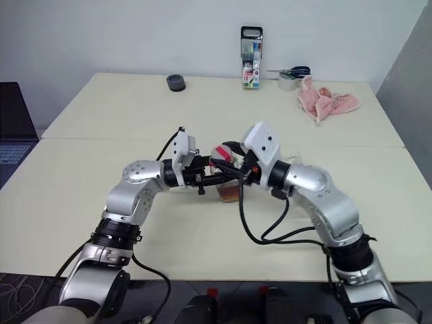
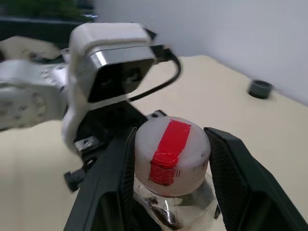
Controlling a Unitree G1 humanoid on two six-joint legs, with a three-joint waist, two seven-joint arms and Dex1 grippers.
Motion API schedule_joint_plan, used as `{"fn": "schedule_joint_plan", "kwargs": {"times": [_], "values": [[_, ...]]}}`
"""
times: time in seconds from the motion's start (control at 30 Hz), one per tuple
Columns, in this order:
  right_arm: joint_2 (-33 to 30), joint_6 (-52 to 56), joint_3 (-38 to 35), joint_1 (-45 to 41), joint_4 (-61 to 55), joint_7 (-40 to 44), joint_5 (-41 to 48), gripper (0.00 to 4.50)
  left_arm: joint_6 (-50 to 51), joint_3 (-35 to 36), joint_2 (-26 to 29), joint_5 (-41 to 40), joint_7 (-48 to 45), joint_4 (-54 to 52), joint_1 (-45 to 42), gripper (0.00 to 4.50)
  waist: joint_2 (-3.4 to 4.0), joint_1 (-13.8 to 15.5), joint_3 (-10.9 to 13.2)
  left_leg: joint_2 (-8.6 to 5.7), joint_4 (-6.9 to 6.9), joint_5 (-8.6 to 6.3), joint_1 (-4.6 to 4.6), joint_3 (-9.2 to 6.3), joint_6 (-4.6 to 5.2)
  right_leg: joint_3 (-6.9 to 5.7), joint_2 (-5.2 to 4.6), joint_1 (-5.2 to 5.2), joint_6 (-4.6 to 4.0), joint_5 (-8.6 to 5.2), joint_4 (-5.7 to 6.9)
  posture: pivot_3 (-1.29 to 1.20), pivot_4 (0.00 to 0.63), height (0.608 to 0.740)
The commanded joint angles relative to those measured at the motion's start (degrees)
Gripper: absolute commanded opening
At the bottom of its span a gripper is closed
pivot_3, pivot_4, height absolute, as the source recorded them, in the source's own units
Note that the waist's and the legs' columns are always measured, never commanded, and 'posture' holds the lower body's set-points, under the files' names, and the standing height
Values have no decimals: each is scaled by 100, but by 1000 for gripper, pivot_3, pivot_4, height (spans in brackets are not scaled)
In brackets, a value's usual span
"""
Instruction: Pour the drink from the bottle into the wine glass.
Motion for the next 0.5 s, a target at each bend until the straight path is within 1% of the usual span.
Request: {"fn": "schedule_joint_plan", "kwargs": {"times": [0.03, 0.1, 0.17, 0.2, 0.27, 0.3, 0.33, 0.37, 0.4, 0.43, 0.47, 0.5], "values": [[-421, -438, -132, -544, 709, 1374, 213, 1849, 210, -6, 73, -218, -218, -305, -182, 1803, 1, -12, 2, 1, 1, 0, 1, 3, 0, 1, 0, 0, 0, 0, 0, 0, 150, 740], [-511, -425, -234, -758, 1032, 1585, 288, 1849, 301, -25, 81, -231, -269, -356, -248, 1801, 3, -26, 5, 4, 2, 0, 2, 2, 1, 1, 3, 0, 0, 0, 1, 0, 150, 740], [-551, -187, -265, -719, 1000, 1666, 431, 1849, 353, -18, 38, -219, -228, -390, -277, 1798, 3, -37, 5, 6, 1, 0, 2, -1, 1, 0, 5, -1, 0, 0, 3, 0, 150, 740], [-535, -177, -311, -656, 954, 1569, 424, 1849, 376, 0, 1, -214, -166, -407, -286, 1797, 3, -38, 5, 6, 0, 0, 1, -2, 1, -1, 4, -2, -1, 0, 2, 0, 150, 740], [-439, -307, -485, -537, 865, 1207, 317, 2572, 460, 67, -85, -220, 19, -437, -304, 1797, 3, -38, 5, 3, 0, 0, -2, 0, 0, 1, 0, -3, -1, 0, 1, 0, 150, 740], [-425, -368, -548, -474, 784, 1032, 231, 2808, 475, 88, -114, -212, 95, -446, -311, 1797, 3, -31, 5, 1, 1, 1, -5, -1, -1, 0, -3, -3, -1, 0, 1, 0, 150, 740], [-383, -360, -658, -375, 622, 775, 182, 3202, 481, 106, -141, -197, 179, -453, -320, 1796, 3, -31, 6, -1, 3, 1, -6, -1, -1, 0, -6, -3, -1, 0, 0, 0, 150, 740], [-347, -266, -761, -252, 389, 499, 158, 3522, 504, 129, -169, -201, 263, -463, -330, 1796, 3, -24, 5, -2, 4, 1, -8, 1, -1, 4, -7, -6, 0, 0, 1, 0, 150, 740], [-312, -159, -849, -66, 55, 201, 116, 3965, 514, 157, -199, -198, 359, -460, -351, 1796, 3, -18, 5, -2, 4, 1, -10, -3, -2, 2, -8, -7, 0, 0, 2, 0, 150, 740], [-261, -62, -917, 134, -284, -68, 93, 4278, 495, 177, -220, -171, 434, -447, -374, 1795, 3, -7, 5, -1, 4, 1, -10, -1, -2, 3, -7, -10, 0, 0, 3, 0, 150, 740], [-235, 4, -947, 267, -510, -242, 84, 4500, 480, 186, -230, -154, 481, -438, -388, 1793, 3, 5, 5, -2, 3, 2, -15, -3, -3, 2, -7, -14, 0, 0, 4, 0, 150, 740], [-174, 103, -970, 413, -747, -457, 80, 4500, 453, 194, -241, -139, 510, -411, -407, 1793, 3, 17, 5, 0, 3, 3, -16, -5, -5, 1, -6, -14, 0, 0, 3, 0, 150, 740]]}}
